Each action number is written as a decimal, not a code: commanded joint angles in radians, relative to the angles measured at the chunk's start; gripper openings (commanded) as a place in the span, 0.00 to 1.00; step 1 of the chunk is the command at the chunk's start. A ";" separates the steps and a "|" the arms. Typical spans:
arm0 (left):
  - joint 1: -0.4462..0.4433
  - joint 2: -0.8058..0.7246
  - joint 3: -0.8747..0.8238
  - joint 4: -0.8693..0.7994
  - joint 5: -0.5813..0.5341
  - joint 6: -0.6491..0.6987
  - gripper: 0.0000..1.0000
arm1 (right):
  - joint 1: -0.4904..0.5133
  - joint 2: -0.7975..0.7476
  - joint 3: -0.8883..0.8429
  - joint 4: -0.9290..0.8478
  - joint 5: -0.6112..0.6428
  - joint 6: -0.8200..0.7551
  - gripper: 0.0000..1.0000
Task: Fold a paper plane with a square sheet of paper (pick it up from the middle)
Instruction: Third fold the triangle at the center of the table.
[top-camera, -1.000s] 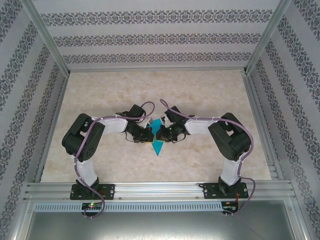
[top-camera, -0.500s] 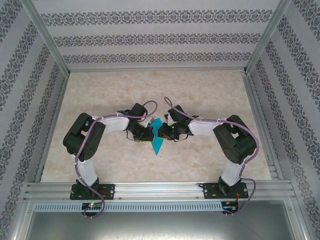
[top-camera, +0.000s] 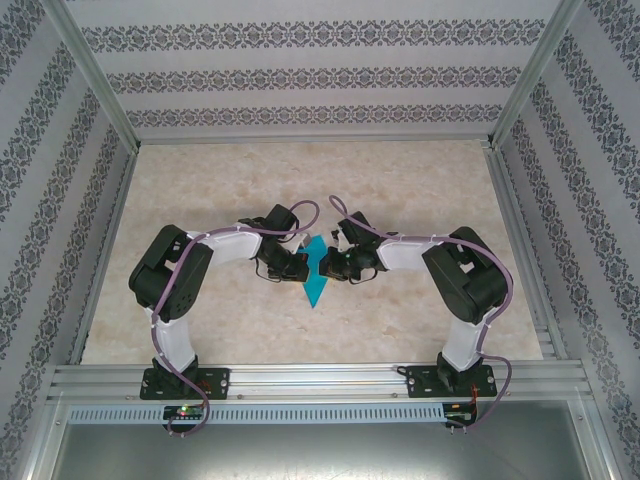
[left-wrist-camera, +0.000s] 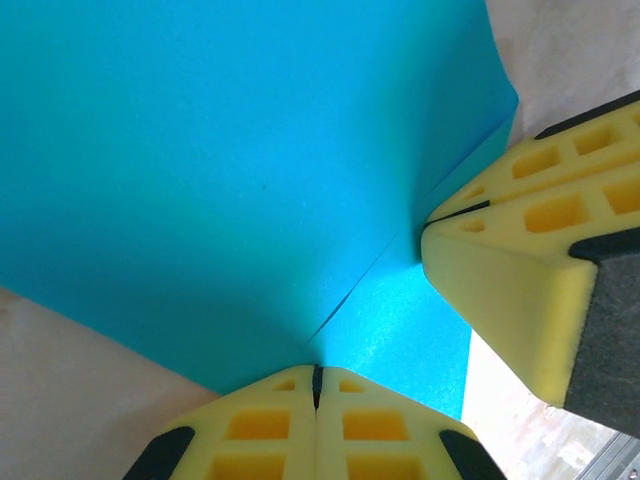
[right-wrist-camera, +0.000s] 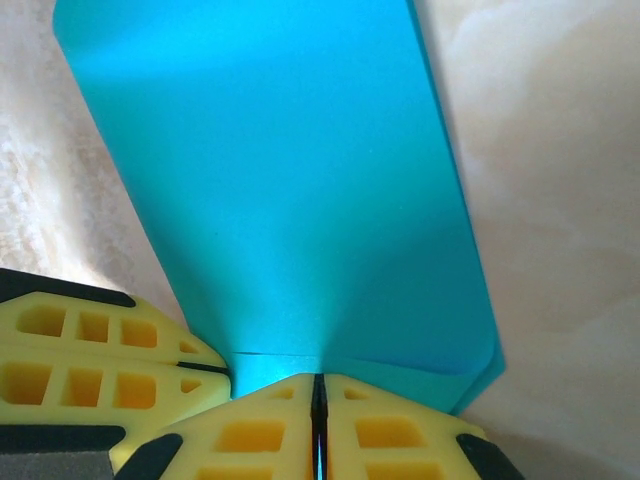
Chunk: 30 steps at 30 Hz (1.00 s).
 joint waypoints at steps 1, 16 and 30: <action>-0.004 0.094 -0.044 -0.100 -0.224 0.034 0.04 | -0.033 -0.002 -0.042 -0.020 0.077 -0.022 0.11; -0.013 0.092 -0.050 -0.090 -0.211 0.028 0.04 | -0.079 -0.065 -0.052 -0.034 0.180 -0.008 0.07; -0.013 0.093 -0.049 -0.070 -0.168 0.020 0.04 | 0.070 -0.208 -0.080 -0.067 0.144 0.064 0.07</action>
